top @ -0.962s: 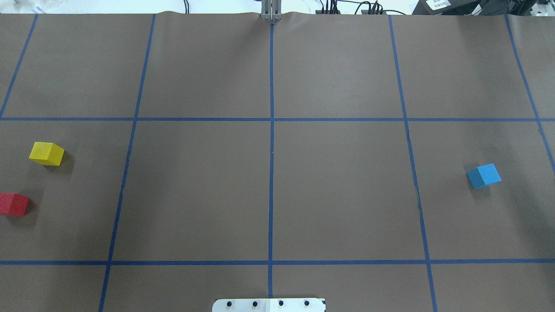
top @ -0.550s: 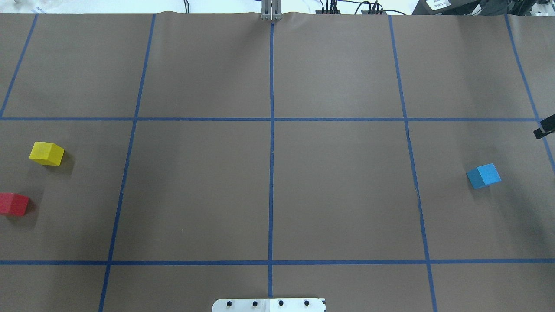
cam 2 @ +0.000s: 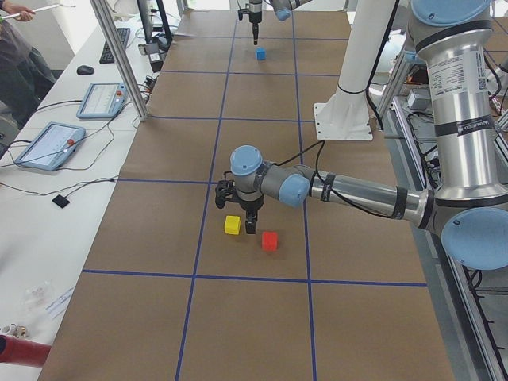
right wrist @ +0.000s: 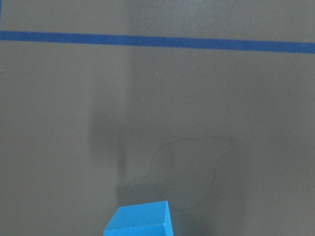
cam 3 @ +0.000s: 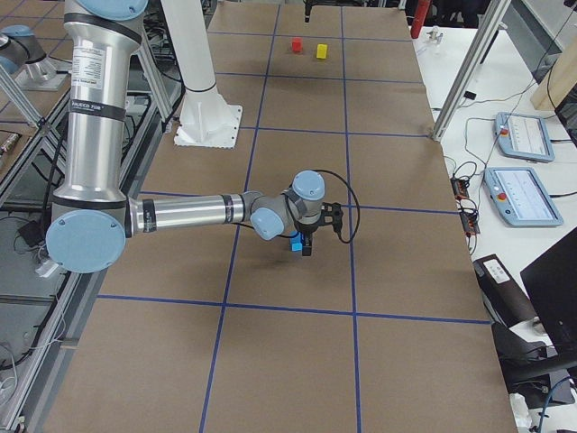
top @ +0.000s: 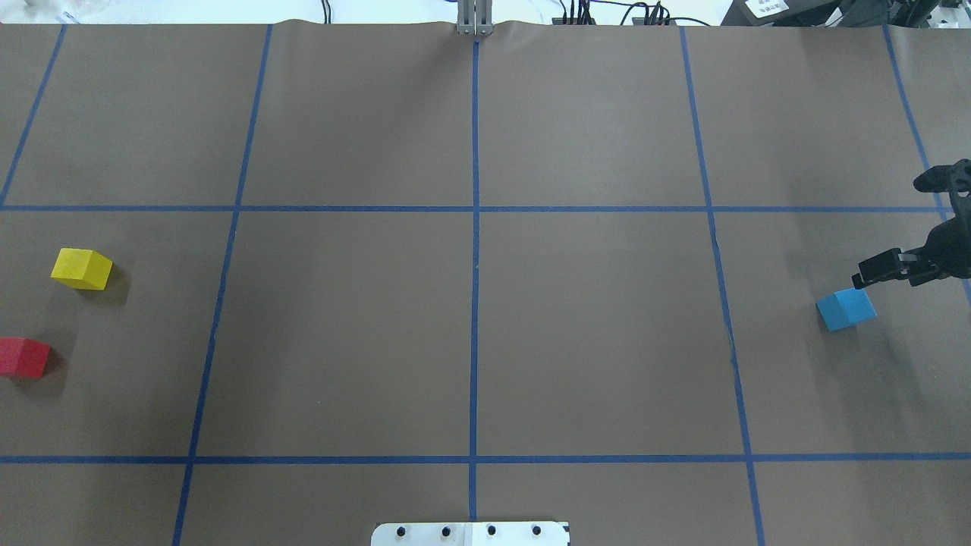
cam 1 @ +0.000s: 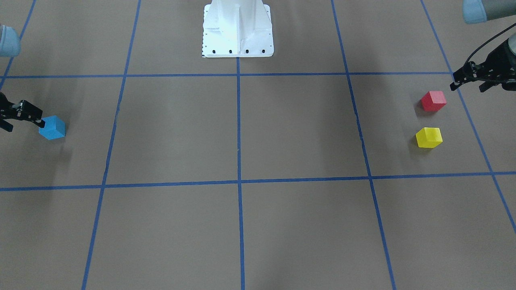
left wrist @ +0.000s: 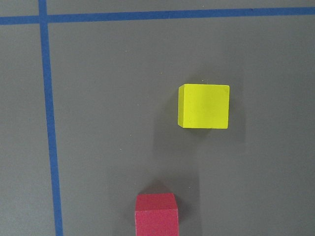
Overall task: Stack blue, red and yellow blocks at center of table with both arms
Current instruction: 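Reach the right gripper down to the blue cube and grasp it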
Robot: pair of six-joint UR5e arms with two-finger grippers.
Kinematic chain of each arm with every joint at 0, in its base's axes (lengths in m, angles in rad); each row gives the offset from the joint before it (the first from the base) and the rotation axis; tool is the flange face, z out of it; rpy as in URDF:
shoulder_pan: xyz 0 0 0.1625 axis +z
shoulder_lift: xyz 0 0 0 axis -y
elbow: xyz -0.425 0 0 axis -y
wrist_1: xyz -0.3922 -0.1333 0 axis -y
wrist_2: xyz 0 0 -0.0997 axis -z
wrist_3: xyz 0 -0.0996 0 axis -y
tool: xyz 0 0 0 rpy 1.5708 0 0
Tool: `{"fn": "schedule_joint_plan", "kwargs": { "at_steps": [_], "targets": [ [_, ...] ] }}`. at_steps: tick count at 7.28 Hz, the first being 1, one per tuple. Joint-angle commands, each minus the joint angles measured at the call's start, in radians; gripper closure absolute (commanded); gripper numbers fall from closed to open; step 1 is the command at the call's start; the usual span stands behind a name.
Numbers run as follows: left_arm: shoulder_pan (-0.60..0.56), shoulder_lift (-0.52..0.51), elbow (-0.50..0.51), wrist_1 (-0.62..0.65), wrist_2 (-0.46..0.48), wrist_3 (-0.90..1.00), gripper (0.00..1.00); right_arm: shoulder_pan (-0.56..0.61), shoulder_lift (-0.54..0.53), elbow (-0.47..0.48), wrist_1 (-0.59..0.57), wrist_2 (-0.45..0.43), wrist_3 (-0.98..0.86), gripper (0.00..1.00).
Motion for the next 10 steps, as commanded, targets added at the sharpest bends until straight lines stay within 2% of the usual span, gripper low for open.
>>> {"fn": "schedule_joint_plan", "kwargs": {
  "at_steps": [1, 4, 5, 6, 8, 9, 10],
  "targets": [
    [0.0, 0.0, -0.002, -0.006, 0.0, 0.0, 0.0, -0.092, -0.017, 0.001, 0.043, -0.054, 0.019, 0.02],
    [0.0, 0.0, -0.002, -0.006, 0.0, 0.0, 0.0, -0.124, -0.001, -0.011, 0.043, -0.098, 0.01, 0.06],
    [-0.002, 0.001, -0.002, -0.006, 0.0, 0.0, 0.0, -0.13, 0.002, -0.019, 0.043, -0.108, 0.008, 0.23],
    [-0.002, 0.002, -0.002, -0.006, 0.0, 0.0, 0.0, -0.13, 0.003, -0.018, 0.043, -0.106, 0.006, 0.99],
    [-0.002, 0.002, -0.002, -0.006, 0.0, 0.001, 0.0, -0.129, 0.031, -0.008, 0.039, -0.086, 0.006, 1.0],
    [-0.002, 0.002, -0.002, -0.006, 0.0, 0.001, 0.0, -0.127, 0.079, 0.005, 0.028, -0.077, 0.022, 1.0],
    [-0.002, 0.002, -0.005, -0.006, 0.0, 0.001, 0.0, -0.13, 0.153, 0.01, 0.011, -0.073, 0.121, 1.0]
  ]
}}
